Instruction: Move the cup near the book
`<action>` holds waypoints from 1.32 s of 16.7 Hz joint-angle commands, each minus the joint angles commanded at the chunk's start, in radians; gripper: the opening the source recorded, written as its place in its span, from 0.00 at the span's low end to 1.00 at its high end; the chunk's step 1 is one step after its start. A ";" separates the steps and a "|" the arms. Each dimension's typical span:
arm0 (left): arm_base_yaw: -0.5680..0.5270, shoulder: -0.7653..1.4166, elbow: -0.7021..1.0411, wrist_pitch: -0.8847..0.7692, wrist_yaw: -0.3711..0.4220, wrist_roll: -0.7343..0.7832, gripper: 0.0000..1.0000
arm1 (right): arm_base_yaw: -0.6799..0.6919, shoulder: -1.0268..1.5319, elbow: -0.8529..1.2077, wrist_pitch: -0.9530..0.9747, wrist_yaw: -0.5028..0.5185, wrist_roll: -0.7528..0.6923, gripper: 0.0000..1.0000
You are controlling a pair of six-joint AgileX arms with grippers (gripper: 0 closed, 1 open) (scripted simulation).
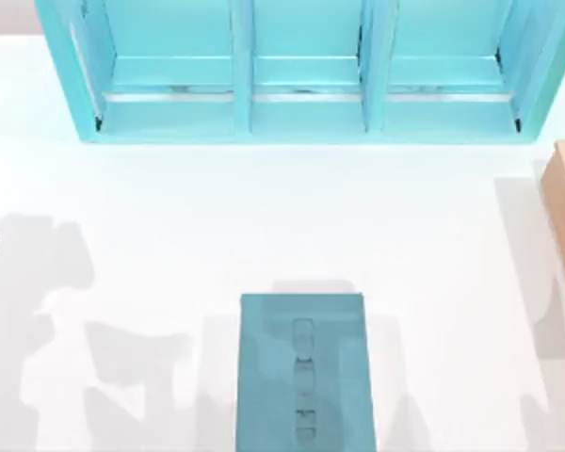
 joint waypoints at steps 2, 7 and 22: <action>0.051 0.155 0.109 -0.120 0.004 0.192 1.00 | 0.000 0.000 0.000 0.000 0.000 0.000 1.00; 0.207 0.402 0.332 -0.370 0.015 0.578 1.00 | 0.000 0.000 0.000 0.000 0.000 0.000 1.00; 0.397 0.521 0.513 -0.543 0.025 0.900 1.00 | 0.000 0.000 0.000 0.000 0.000 0.000 1.00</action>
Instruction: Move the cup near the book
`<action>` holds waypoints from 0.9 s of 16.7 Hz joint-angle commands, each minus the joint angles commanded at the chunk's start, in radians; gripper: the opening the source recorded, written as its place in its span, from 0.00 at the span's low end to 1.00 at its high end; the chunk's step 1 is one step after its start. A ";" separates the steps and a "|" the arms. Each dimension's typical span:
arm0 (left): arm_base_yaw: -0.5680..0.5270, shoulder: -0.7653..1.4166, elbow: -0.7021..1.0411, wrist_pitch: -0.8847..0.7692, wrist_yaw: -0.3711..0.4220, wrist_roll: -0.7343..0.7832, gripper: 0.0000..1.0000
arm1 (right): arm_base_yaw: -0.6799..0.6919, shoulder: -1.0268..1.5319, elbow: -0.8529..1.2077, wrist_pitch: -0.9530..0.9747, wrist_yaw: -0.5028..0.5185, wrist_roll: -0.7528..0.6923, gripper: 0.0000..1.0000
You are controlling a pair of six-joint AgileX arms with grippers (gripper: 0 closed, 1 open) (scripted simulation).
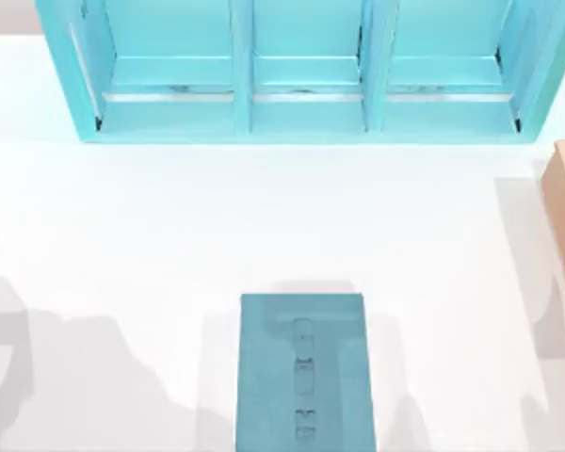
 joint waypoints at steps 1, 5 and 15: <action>0.001 0.004 -0.012 0.013 0.000 0.000 1.00 | 0.000 0.000 0.000 0.000 0.000 0.000 1.00; 0.003 0.042 -0.121 0.164 0.000 0.001 1.00 | 0.000 0.000 0.000 0.000 0.000 0.000 1.00; 0.007 0.103 -0.294 0.396 0.001 0.006 1.00 | 0.000 0.000 0.000 0.000 0.000 0.000 1.00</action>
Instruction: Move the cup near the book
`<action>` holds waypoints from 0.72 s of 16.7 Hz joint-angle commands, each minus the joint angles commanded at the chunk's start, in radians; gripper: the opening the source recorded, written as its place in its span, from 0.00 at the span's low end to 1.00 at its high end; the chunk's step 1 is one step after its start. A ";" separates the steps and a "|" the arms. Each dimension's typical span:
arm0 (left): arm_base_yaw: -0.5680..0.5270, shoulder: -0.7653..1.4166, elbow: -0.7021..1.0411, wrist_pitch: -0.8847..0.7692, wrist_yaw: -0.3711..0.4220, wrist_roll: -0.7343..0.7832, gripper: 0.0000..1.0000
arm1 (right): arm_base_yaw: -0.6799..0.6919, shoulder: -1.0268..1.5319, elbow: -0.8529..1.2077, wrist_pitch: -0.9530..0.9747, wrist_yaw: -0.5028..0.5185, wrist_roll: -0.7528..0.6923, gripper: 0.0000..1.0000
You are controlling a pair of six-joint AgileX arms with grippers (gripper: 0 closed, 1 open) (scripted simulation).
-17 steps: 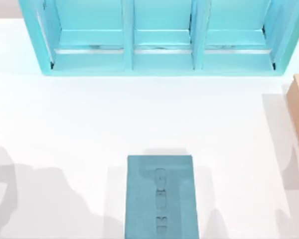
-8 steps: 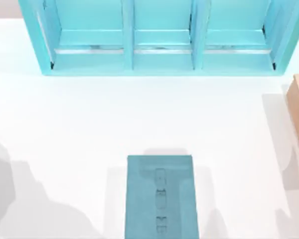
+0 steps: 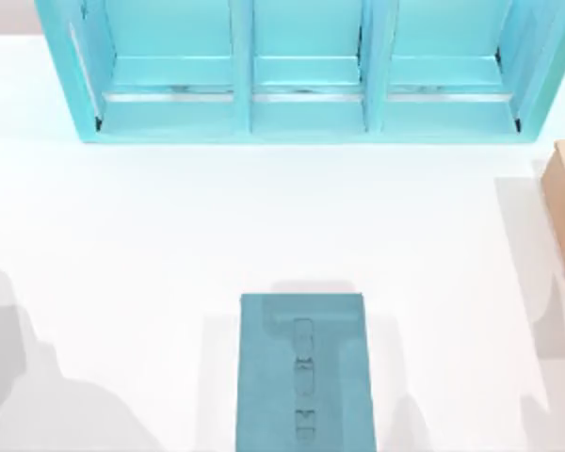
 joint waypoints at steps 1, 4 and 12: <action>0.000 0.000 0.000 0.000 0.000 0.000 0.92 | 0.000 0.000 0.000 0.000 0.000 0.000 1.00; 0.000 0.000 0.000 0.000 0.000 0.000 0.70 | 0.000 0.000 0.000 0.000 0.000 0.000 1.00; 0.000 0.000 0.000 0.000 0.000 0.000 0.10 | 0.000 0.000 0.000 0.000 0.000 0.000 1.00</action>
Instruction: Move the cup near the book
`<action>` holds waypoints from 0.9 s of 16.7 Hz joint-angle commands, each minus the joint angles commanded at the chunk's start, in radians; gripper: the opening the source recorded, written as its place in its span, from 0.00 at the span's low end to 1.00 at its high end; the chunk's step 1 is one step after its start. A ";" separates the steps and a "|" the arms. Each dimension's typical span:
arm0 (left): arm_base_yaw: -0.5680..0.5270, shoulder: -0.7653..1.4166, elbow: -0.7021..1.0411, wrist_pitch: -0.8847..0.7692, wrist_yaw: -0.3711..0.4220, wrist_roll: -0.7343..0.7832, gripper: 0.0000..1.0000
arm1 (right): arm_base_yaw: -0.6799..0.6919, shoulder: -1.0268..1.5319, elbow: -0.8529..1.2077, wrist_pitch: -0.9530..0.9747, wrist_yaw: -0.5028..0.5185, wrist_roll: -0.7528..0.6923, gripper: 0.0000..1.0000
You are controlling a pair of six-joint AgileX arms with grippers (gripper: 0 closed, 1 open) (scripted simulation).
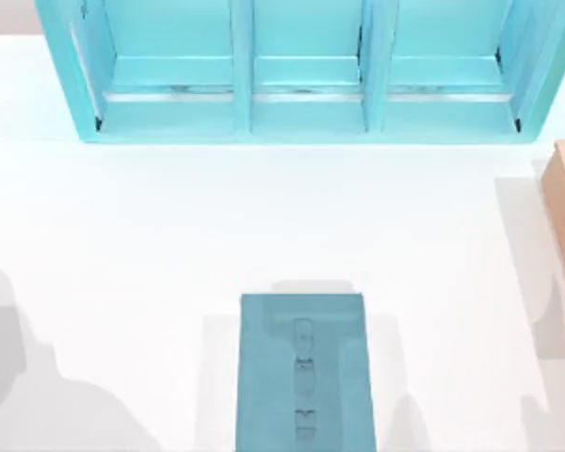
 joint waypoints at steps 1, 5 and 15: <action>0.000 0.000 0.000 0.000 0.000 0.000 0.02 | 0.000 0.000 0.000 0.000 0.000 0.000 1.00; 0.000 0.000 0.000 0.000 0.000 0.000 0.00 | 0.000 0.000 0.000 0.000 0.000 0.000 1.00; 0.005 -0.042 0.076 -0.104 0.000 -0.006 0.00 | 0.000 0.000 0.000 0.000 0.000 0.000 1.00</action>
